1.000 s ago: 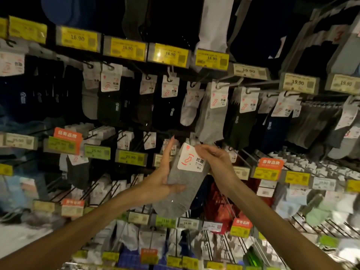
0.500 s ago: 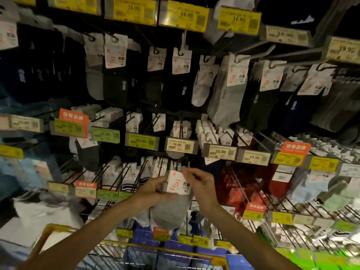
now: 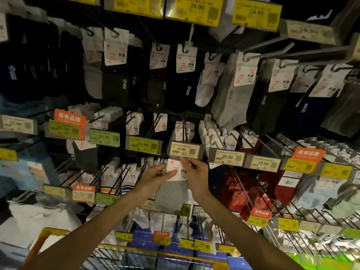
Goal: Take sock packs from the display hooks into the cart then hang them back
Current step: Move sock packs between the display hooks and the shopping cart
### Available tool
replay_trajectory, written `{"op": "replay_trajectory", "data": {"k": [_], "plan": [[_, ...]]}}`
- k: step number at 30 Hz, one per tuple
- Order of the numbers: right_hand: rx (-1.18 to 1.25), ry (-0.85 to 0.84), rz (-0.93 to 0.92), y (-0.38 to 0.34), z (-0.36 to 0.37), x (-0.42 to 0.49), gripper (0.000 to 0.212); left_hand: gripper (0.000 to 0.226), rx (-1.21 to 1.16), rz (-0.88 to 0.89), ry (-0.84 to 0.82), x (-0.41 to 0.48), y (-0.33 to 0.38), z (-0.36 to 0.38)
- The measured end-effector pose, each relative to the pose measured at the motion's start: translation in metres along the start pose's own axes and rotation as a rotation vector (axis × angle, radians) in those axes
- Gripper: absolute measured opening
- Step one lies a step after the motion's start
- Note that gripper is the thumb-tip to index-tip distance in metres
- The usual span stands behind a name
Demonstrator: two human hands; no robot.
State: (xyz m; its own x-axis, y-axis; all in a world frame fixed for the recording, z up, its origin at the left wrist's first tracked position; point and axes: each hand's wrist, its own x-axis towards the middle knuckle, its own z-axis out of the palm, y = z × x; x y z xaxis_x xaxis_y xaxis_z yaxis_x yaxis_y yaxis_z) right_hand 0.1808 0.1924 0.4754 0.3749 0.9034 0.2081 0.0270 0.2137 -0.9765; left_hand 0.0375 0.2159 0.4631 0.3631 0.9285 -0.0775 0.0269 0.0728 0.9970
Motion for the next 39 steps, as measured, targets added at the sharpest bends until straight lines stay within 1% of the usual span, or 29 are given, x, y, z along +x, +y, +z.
{"op": "replay_trajectory", "data": {"k": [4, 9, 12, 21, 22, 24, 26, 28, 30, 32, 34, 37, 39], "plan": [[0.050, 0.040, 0.031, -0.001, 0.004, 0.009, 0.023, 0.025, -0.007, 0.049, 0.035, 0.011, 0.004, -0.001], [0.078, 0.062, -0.030, 0.008, 0.005, 0.012, 0.023, 0.021, 0.036, 0.095, 0.037, 0.015, 0.006, 0.000], [0.112, 0.078, -0.029, 0.008, 0.004, 0.011, 0.023, 0.022, 0.042, 0.122, 0.038, 0.016, 0.005, 0.002], [0.134, 0.058, 0.041, 0.008, 0.002, 0.017, 0.023, 0.022, 0.032, 0.108, 0.034, 0.022, 0.001, 0.001], [0.138, 0.050, 0.052, 0.008, 0.001, 0.018, 0.023, 0.022, 0.033, 0.108, 0.040, 0.023, -0.001, 0.002], [0.102, -0.008, 0.015, 0.011, -0.002, 0.020, 0.024, 0.022, 0.016, 0.119, 0.086, 0.026, -0.002, 0.003], [-0.016, -0.099, -0.076, 0.017, -0.006, 0.022, 0.022, 0.020, -0.020, 0.129, 0.161, 0.033, -0.005, 0.003], [-0.214, -0.152, -0.211, 0.028, -0.009, 0.022, 0.022, 0.021, -0.018, 0.138, 0.199, 0.044, -0.009, 0.005], [-0.478, -0.155, -0.320, 0.043, -0.013, 0.021, 0.044, 0.020, 0.002, 0.117, 0.196, 0.055, -0.012, 0.010], [-0.741, -0.140, -0.367, 0.053, -0.016, 0.017, 0.064, 0.019, 0.037, 0.097, 0.212, 0.064, -0.016, 0.015], [-0.902, -0.145, -0.417, 0.058, -0.019, 0.016, 0.074, 0.024, 0.108, 0.103, 0.229, 0.071, -0.020, 0.019], [-1.115, -0.148, -0.456, 0.061, -0.018, 0.027, 0.072, 0.032, 0.149, 0.039, 0.250, 0.081, -0.024, 0.018], [-1.197, -0.172, -0.442, 0.064, -0.014, 0.034, 0.068, 0.029, 0.128, 0.007, 0.248, 0.090, -0.021, 0.018]]}}
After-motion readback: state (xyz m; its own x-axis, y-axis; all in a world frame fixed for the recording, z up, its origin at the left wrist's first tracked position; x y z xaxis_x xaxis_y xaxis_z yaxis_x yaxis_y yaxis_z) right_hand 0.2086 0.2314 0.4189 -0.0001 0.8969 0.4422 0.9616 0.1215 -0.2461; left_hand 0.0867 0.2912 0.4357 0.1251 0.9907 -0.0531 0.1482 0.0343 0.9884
